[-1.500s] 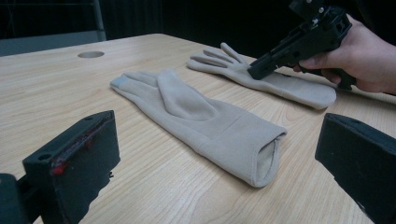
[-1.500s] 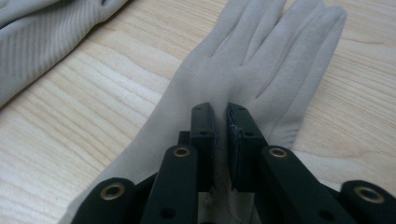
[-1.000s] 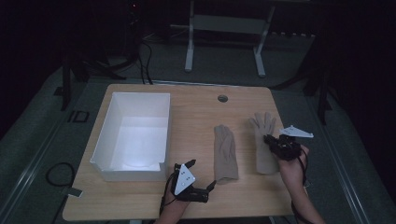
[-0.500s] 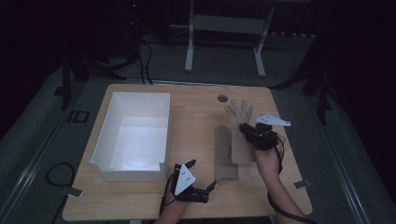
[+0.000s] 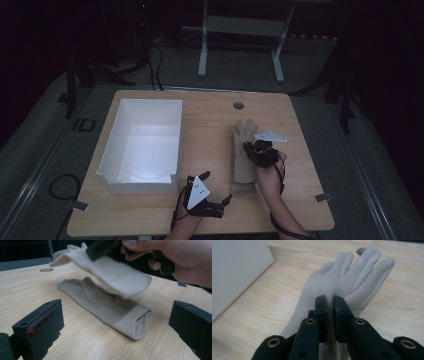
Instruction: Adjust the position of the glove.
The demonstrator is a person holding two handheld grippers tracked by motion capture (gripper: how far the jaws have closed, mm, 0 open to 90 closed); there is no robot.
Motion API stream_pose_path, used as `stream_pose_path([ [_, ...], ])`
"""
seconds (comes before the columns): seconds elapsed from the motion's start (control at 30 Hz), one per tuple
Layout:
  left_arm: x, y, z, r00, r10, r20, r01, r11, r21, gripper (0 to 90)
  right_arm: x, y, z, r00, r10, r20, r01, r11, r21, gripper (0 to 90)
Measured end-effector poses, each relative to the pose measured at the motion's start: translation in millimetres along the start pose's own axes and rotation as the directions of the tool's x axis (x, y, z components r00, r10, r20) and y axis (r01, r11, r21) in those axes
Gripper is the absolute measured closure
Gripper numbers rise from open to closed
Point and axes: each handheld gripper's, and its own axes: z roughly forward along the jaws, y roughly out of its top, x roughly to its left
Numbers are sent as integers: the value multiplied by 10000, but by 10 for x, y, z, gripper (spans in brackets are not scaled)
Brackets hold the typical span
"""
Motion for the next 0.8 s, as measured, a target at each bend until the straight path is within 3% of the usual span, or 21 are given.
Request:
stream_pose_path([
  [0.5, -1, 0, 1, 10000, 11, -15, -11, 10000, 17, 1, 16, -303, 167, 9991, 397, -133, -387, 9965, 740, 822],
  [0.8, -1, 1, 1, 10000, 11, -2, -11, 10000, 16, 1, 26, -325, 289, 9980, 440, -446, -384, 9920, 1204, 787],
])
